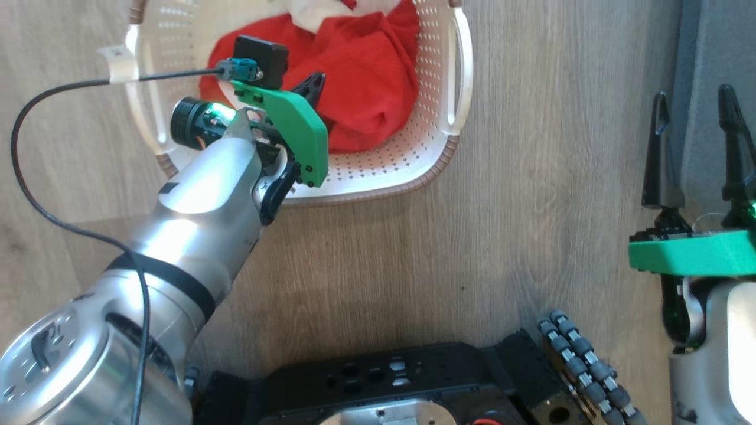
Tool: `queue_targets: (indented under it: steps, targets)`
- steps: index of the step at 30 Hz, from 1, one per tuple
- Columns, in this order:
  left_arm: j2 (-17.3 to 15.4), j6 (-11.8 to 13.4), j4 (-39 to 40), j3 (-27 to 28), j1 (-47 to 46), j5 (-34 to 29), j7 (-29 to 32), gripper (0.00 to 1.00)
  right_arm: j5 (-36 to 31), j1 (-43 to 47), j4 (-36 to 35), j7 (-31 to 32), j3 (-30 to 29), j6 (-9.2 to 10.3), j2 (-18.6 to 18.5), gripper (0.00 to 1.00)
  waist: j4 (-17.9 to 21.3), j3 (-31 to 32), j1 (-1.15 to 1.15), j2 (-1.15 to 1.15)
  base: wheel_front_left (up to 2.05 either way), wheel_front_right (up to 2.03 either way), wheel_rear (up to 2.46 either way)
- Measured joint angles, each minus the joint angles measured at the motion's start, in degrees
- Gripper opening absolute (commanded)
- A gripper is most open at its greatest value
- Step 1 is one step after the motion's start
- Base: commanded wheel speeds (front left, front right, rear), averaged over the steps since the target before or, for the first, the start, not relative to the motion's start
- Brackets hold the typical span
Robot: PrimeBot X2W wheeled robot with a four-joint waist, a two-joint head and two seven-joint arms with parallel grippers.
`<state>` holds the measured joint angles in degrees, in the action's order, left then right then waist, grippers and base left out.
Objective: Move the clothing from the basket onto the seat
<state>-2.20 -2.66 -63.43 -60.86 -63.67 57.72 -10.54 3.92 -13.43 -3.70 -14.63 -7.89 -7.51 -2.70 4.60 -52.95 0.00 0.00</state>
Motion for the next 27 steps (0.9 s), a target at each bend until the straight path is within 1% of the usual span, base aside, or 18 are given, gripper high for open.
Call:
queue_targets:
  steps: [6,9,11,12,16,20,25,26,27]
  targets:
    - [0.10,-0.18,0.49,0.03,0.42,1.75,-3.32,0.00,-1.14,-0.15,2.61,0.00,-0.27,0.00,-0.01,1.00,-1.84,4.46,0.00,0.00,0.00,0.00,0.00]
    - [0.13,-0.04,0.79,1.78,0.78,2.20,-3.72,0.00,-2.35,-0.15,4.02,0.00,-0.31,0.00,-0.01,1.00,-3.08,7.01,0.00,0.00,0.00,0.00,0.00]
    - [0.10,0.85,2.23,5.46,1.08,1.43,-3.74,0.00,-2.96,-0.19,4.64,-0.01,-0.24,0.00,-0.01,1.00,-3.93,8.81,0.00,0.00,0.00,0.00,0.00]
    - [0.10,0.85,2.23,5.46,1.08,1.43,-3.74,0.00,-2.96,-0.19,4.64,-0.01,-0.24,0.00,-0.01,1.00,-3.93,8.81,0.00,0.00,0.00,0.00,0.00]
    - [-1.07,1.94,7.76,13.57,3.34,-3.49,-3.77,0.00,-3.01,-0.81,6.44,-0.01,0.26,0.01,-0.02,1.00,-5.34,12.75,0.00,0.00,0.00,0.00,0.00]
    - [-3.25,2.97,13.11,21.52,9.96,-9.14,-3.90,0.00,-3.50,-1.27,8.39,0.00,1.13,0.00,-0.02,1.00,-6.36,17.29,-0.01,0.00,0.00,0.00,0.00]
    - [-5.58,4.19,18.07,29.03,19.17,-15.73,-3.90,0.00,-3.50,-1.01,11.18,0.00,2.08,0.00,-0.02,1.00,-7.11,23.46,-0.01,0.00,0.00,0.00,0.00]
    - [-5.84,4.46,19.16,30.47,20.57,-16.91,-3.90,0.13,-3.53,-0.88,11.66,0.00,2.25,0.00,-0.02,1.00,-7.23,24.69,-0.01,0.00,0.00,0.00,0.00]
    - [-6.12,4.74,20.22,31.83,21.86,-18.07,-3.90,0.34,-3.64,-0.73,12.11,0.00,2.40,0.00,-0.02,1.00,-7.35,25.95,-0.01,0.00,0.00,0.00,0.00]
